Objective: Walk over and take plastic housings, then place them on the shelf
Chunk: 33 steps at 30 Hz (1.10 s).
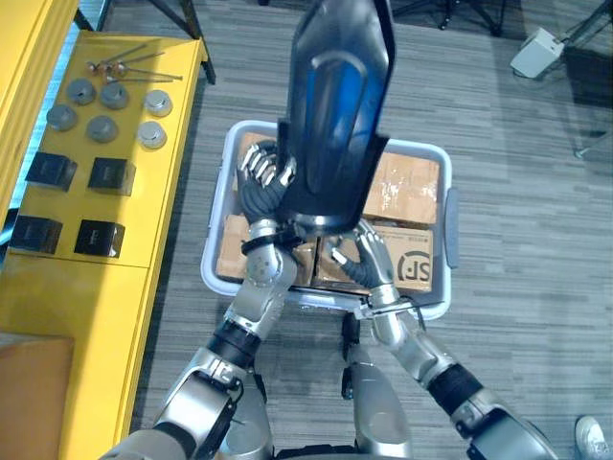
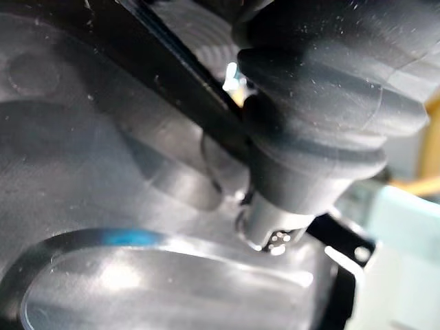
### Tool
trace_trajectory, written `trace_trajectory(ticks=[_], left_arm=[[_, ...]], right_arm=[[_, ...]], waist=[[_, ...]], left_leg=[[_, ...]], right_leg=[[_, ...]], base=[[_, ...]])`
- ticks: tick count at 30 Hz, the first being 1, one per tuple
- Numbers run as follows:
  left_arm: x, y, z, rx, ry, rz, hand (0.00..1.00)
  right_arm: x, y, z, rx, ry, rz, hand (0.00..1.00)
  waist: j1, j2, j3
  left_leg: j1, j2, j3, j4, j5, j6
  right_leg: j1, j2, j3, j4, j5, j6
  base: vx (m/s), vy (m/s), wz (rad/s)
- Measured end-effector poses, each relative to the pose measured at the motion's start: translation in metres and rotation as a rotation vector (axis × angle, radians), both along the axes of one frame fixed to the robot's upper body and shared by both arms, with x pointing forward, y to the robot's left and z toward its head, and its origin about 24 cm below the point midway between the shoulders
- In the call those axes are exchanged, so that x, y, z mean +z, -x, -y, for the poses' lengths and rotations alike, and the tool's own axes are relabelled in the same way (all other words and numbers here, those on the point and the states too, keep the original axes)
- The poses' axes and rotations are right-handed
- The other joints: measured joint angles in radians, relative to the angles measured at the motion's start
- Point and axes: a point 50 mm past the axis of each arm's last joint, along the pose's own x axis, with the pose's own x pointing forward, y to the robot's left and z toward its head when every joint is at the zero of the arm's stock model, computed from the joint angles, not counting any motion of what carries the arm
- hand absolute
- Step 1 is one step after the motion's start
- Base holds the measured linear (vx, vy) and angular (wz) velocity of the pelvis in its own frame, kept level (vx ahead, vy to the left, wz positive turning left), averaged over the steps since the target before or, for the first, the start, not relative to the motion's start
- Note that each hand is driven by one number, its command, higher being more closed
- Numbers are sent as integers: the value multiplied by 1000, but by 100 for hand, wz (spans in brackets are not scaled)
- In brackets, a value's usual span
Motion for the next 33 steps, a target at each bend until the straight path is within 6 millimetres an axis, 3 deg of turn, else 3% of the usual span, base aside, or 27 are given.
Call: trace_trajectory(ticks=[6, 10, 13, 18, 27, 33], left_arm=[[-1, -1, -11, 231, -74, -31, 100], [-6, -3, -24, 402, -120, -80, 100], [-7, -2, -32, 471, -111, -84, 100], [-8, 8, -46, 573, -40, -78, 100], [-22, 19, -66, 652, 30, -92, 100], [-21, 45, -75, 644, 122, 2, 100]], right_arm=[[19, 1, 10, -44, -138, 92, 0], [43, 8, 27, -98, -332, 198, 0], [48, 12, 39, -140, -413, 214, 0], [30, 26, 61, -225, -480, 133, 0], [8, 43, 75, -305, -501, 61, 0], [2, 51, 84, -315, -538, 37, 0]], waist=[[-17, -1, 1], [-20, -1, 1], [-20, -1, 1], [-25, -1, 1], [-40, 0, 1], [-46, 33, -16]], left_leg=[[-4, 5, 13, 38, -31, 3], [-1, 5, 22, 42, -38, 5], [1, 5, 27, 46, -43, 6], [4, 6, 40, 73, -65, 10], [32, 3, 58, 67, -74, 12], [49, 1, 60, 52, -72, 11]], right_leg=[[0, 2, 17, 3, -1, 3], [0, 2, 26, 5, -3, 7], [0, 2, 30, 7, -5, 9], [0, 0, 47, 17, -9, 14], [15, -4, 56, 18, -20, 20], [22, -3, 55, 18, -22, 19]], base=[[-7, 39, -10], [-2, 34, -4], [1, 16, -4], [-9, 38, -8], [-22, 9, -4], [36, 13, 0]])
